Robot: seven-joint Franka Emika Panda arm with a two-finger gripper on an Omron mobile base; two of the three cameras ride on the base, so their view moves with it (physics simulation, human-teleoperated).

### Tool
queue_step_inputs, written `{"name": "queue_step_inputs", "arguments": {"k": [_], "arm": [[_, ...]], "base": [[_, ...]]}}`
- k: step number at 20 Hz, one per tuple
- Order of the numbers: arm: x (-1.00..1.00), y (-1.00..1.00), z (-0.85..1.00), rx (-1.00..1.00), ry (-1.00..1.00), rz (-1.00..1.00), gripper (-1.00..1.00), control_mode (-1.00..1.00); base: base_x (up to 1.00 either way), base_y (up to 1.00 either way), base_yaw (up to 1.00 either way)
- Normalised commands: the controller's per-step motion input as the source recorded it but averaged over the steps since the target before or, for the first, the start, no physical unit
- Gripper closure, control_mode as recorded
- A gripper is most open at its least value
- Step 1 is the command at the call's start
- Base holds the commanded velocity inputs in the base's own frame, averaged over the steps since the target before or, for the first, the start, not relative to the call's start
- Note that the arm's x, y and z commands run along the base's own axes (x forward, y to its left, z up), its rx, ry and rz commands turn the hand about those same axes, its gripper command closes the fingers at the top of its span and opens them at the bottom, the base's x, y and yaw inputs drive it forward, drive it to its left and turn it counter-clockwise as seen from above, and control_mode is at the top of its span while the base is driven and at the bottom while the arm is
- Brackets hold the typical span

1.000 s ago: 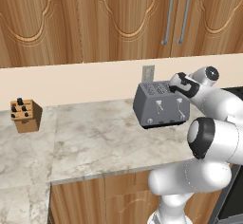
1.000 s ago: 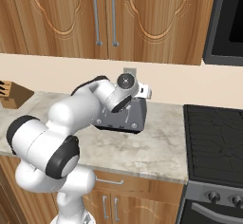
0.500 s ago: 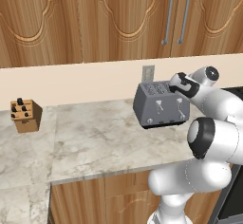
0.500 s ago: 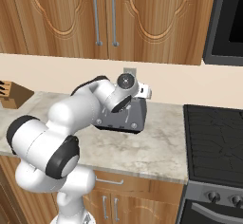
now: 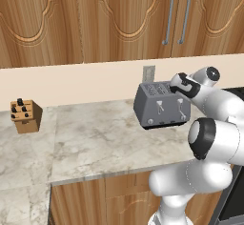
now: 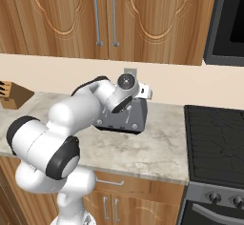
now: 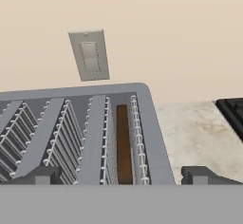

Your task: Start the toaster. Once the lever pops up, take the bread to the plate on the dining counter.

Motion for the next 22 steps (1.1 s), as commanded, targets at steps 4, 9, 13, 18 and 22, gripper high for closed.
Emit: {"name": "queue_step_inputs", "arguments": {"k": [4,9,13,18,22], "arm": [[0.0,0.0,0.0,0.0,0.0,0.0,-1.0,-1.0],[0.0,0.0,0.0,0.0,0.0,0.0,-1.0,-1.0],[0.0,0.0,0.0,0.0,0.0,0.0,-1.0,-1.0],[0.0,0.0,0.0,0.0,0.0,0.0,-1.0,-1.0],[0.0,0.0,0.0,0.0,0.0,0.0,-1.0,-1.0]], "base": [[0.0,0.0,0.0],[0.0,0.0,0.0],[0.0,0.0,0.0],[0.0,0.0,0.0],[0.0,0.0,0.0]]}}
